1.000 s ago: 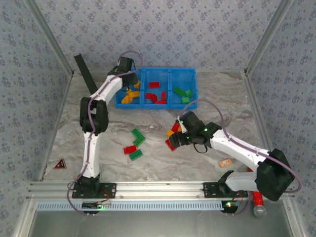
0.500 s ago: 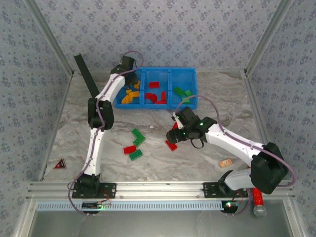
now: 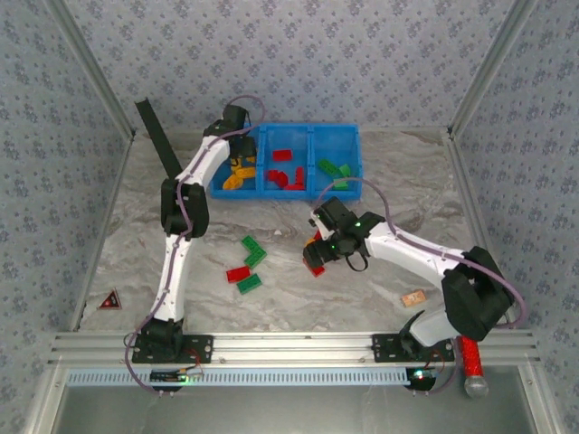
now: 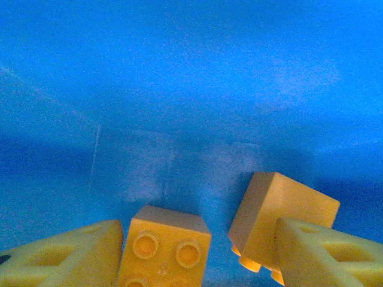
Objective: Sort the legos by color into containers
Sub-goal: Place the lego in the container, then pick up the lego from the bottom-center of the table.
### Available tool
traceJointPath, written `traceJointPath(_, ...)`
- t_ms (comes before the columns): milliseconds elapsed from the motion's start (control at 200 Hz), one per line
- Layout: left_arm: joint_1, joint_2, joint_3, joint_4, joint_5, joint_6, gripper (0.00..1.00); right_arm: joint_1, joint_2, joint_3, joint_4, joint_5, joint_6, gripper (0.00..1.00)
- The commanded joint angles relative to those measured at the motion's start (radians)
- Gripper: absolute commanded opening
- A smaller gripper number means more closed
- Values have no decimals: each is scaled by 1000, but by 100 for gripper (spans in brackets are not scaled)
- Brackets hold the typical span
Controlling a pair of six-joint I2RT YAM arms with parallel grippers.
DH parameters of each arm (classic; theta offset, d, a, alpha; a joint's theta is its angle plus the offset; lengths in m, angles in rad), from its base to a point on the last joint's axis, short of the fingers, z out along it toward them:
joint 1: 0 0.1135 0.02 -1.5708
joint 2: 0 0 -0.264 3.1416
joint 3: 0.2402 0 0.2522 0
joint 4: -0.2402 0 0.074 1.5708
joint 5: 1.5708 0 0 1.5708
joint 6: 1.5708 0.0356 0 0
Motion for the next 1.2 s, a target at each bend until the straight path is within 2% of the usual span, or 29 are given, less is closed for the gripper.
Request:
traceJointPath(0, 6, -130, -25, -8, 10, 24, 70, 21, 45, 26, -23, -5, -32, 84)
traceJointPath(145, 6, -236, -89, 51, 58, 60, 73, 44, 86, 27, -20, 10, -26, 84)
traceJointPath(385, 8, -381, -99, -27, 142, 116, 74, 80, 141, 25, -9, 31, -13, 83)
traceJointPath(660, 6, -664, -395, 97, 113, 180, 86, 90, 211, 2, 27, 30, -3, 82)
traceJointPath(855, 7, -825, -569, 100, 64, 172, 85, 93, 249, -7, 54, 45, 9, 80)
traceJointPath(930, 8, -903, -670, 134, 65, 160, 85, 96, 260, -1, 57, 48, 9, 76)
traceJointPath(1194, 8, -1162, -957, 164, 36, 76, 85, 98, 278, 44, 21, 54, -24, 48)
